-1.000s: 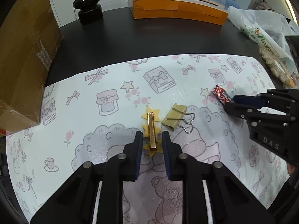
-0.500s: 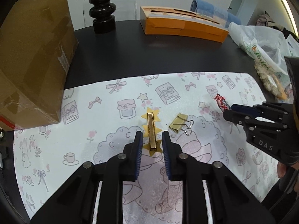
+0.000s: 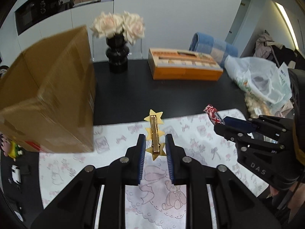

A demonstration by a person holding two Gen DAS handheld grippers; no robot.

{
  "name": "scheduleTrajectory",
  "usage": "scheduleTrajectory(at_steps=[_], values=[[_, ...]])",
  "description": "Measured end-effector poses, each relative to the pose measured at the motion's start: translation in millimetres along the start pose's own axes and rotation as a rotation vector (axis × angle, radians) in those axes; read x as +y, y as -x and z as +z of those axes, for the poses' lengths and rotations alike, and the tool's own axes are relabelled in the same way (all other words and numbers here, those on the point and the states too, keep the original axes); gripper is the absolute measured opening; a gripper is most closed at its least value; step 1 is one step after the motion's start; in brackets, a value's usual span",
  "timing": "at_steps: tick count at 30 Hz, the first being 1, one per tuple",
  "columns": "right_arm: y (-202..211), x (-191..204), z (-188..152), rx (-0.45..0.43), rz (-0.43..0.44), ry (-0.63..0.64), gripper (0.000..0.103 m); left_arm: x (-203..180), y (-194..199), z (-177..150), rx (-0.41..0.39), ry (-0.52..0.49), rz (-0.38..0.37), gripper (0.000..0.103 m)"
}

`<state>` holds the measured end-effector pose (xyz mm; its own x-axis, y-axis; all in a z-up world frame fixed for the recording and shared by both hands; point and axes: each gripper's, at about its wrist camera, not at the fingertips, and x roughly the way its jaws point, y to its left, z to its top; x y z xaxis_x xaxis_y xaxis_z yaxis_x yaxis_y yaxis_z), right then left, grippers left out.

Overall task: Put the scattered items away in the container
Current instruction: 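Lift and carry the candy bar with the right tool toward the box while the left tool carries the clip, then open the right tool to drop the candy bar into the box while the left tool drops the clip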

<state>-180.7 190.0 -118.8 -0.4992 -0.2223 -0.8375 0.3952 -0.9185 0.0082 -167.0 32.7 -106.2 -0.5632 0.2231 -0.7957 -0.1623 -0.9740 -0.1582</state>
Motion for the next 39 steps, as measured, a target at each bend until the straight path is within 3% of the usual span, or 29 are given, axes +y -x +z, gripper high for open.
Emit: scheduleTrajectory(at_steps=[10,20,23,30,39], values=[[50,74,102,-0.108,0.023,0.118,0.022,62,76,61,-0.113,0.05,0.028,0.021],[35,179,178,-0.12,0.114,0.231,0.022,173,119,83,-0.148,0.133,0.146,0.021],[22,205,191,-0.103,0.132,0.249,0.022,207,115,81,-0.129,0.161,0.184,0.021],[-16,252,205,-0.035,0.151,0.281,0.022,271,101,63,-0.091,0.262,0.192,0.021],[-46,277,204,0.029,0.154,0.287,0.022,296,92,49,-0.058,0.3,0.184,0.021]])
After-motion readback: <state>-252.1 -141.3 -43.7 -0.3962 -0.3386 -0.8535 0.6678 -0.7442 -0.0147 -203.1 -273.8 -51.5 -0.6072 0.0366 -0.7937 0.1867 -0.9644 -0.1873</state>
